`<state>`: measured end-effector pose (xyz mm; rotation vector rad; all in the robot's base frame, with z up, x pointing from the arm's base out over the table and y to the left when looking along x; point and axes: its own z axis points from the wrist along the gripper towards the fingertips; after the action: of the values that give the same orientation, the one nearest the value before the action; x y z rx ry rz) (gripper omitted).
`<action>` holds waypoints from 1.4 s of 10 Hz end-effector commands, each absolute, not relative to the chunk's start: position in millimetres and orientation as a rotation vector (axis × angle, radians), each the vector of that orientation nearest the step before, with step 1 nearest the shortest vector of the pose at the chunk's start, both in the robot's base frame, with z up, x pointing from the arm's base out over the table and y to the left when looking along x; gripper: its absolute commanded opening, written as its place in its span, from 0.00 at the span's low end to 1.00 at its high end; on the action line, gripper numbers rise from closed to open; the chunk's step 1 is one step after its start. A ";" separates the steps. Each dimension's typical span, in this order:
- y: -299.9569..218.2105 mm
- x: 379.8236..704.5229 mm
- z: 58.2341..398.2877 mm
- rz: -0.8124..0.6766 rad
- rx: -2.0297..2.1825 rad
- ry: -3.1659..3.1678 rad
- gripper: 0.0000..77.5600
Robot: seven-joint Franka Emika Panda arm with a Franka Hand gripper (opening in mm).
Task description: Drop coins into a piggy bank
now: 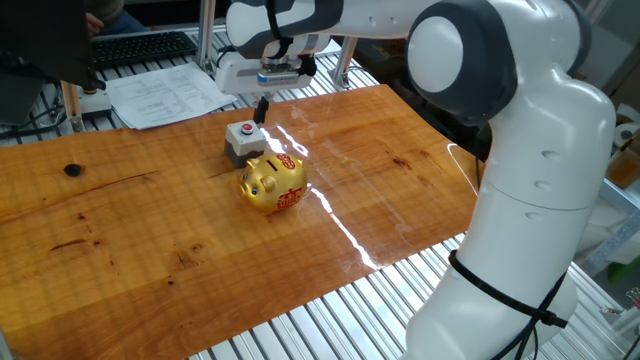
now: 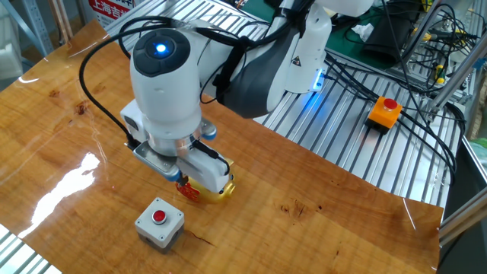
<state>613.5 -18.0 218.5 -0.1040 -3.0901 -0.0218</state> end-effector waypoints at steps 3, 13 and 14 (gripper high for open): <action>2.6 600.5 227.6 -0.014 -0.152 -3.084 0.01; -21.7 670.8 227.9 0.016 -0.070 -3.097 0.01; -21.5 669.8 228.0 0.015 -0.070 -3.097 0.01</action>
<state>674.7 -19.2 226.9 -0.0763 -3.0911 0.0110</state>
